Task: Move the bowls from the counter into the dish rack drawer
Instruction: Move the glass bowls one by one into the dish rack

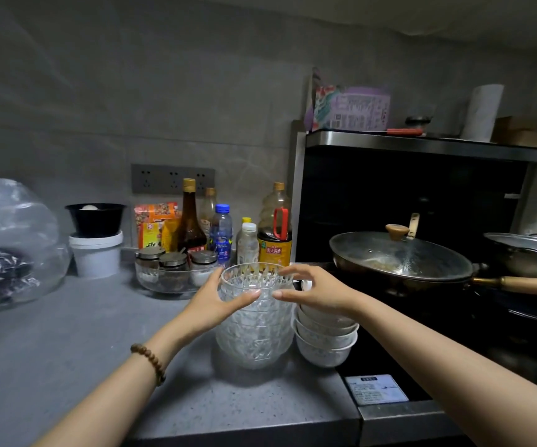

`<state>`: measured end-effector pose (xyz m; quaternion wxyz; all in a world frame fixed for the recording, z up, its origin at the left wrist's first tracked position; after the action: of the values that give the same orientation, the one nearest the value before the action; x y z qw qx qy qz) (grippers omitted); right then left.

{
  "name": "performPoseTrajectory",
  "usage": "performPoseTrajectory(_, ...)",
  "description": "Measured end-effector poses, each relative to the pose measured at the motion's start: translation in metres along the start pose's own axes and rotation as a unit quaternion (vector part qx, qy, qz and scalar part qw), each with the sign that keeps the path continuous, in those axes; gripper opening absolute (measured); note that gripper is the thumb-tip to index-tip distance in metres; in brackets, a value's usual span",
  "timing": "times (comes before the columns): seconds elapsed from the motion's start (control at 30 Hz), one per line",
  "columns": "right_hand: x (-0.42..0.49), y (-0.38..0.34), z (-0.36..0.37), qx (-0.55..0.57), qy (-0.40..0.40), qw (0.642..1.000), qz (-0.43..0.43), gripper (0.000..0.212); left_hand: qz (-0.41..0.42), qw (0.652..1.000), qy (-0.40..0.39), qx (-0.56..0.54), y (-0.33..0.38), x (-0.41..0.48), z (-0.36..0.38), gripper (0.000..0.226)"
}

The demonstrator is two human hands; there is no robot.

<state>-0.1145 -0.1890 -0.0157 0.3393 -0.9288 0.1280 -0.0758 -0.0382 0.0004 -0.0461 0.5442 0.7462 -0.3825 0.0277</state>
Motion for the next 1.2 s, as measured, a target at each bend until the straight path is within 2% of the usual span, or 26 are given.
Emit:
performPoseTrajectory(0.07, 0.002, 0.001, 0.002, -0.003, 0.013, 1.0, -0.008, 0.053, 0.015, 1.0, 0.0, -0.002, 0.005, -0.001, 0.002, 0.075)
performPoseTrajectory(0.13, 0.003, 0.002, 0.003, 0.02, 0.022, 0.999, -0.015, 0.045, 0.02, 1.0, 0.016, 0.002, 0.006, -0.001, 0.002, 0.074)
performPoseTrajectory(0.23, 0.003, 0.002, 0.002, 0.061, 0.047, 0.997, -0.026, 0.04, 0.036, 0.999, 0.041, 0.002, 0.006, 0.001, -0.001, 0.081)
performPoseTrajectory(0.33, -0.003, -0.009, -0.008, 0.107, 0.077, 0.99, -0.057, 0.041, 0.074, 0.994, 0.081, -0.017, 0.017, 0.004, -0.003, 0.099)
performPoseTrajectory(0.43, -0.02, -0.022, -0.022, 0.161, 0.086, 0.979, -0.094, 0.045, 0.112, 0.981, 0.121, -0.105, 0.039, 0.005, 0.002, 0.116)
performPoseTrajectory(0.53, -0.043, -0.025, -0.032, 0.251, 0.088, 0.958, -0.105, 0.038, 0.118, 0.964, 0.147, -0.188, 0.062, 0.004, 0.02, 0.112)
performPoseTrajectory(0.6, -0.062, -0.019, -0.04, 0.268, 0.094, 0.955, -0.089, 0.031, 0.106, 0.953, 0.139, -0.247, 0.077, 0.0, 0.037, 0.104)
performPoseTrajectory(0.7, -0.095, -0.002, -0.061, 0.21, 0.098, 0.97, -0.073, 0.038, 0.075, 0.93, 0.083, -0.35, 0.099, -0.01, 0.067, 0.067)
performPoseTrajectory(0.73, -0.109, 0.004, -0.068, 0.182, 0.104, 0.975, -0.078, 0.04, 0.059, 0.925, 0.056, -0.372, 0.105, -0.013, 0.077, 0.062)
performPoseTrajectory(0.8, -0.139, 0.015, -0.082, 0.137, 0.111, 0.981, -0.077, 0.037, 0.025, 0.922, -0.005, -0.387, 0.112, -0.018, 0.099, 0.072)
performPoseTrajectory(0.9, -0.18, 0.04, -0.096, 0.146, 0.077, 0.984, -0.064, 0.029, -0.011, 0.918, -0.11, -0.38, 0.122, -0.029, 0.137, 0.085)
performPoseTrajectory(0.93, -0.191, 0.05, -0.099, 0.153, 0.065, 0.985, -0.054, 0.027, -0.016, 0.915, -0.145, -0.376, 0.126, -0.034, 0.15, 0.079)
performPoseTrajectory(1.03, -0.219, 0.085, -0.1, 0.169, 0.047, 0.984, -0.009, 0.025, -0.029, 0.904, -0.238, -0.353, 0.135, -0.05, 0.187, 0.04)
performPoseTrajectory(1.2, -0.252, 0.146, -0.093, 0.233, 0.025, 0.968, 0.088, 0.025, -0.052, 0.885, -0.346, -0.306, 0.118, -0.076, 0.245, 0.047)
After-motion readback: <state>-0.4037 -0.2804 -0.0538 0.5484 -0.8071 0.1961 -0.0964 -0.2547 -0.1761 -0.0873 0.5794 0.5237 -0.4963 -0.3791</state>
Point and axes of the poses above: each hand's wrist, its own x-axis towards the middle knuckle, its own z-axis out of the palm, y = z × x, the point moved 1 cm from there along x, towards the middle knuckle, and after that the axes turned 14 degrees about z, right-handed, at the moved point
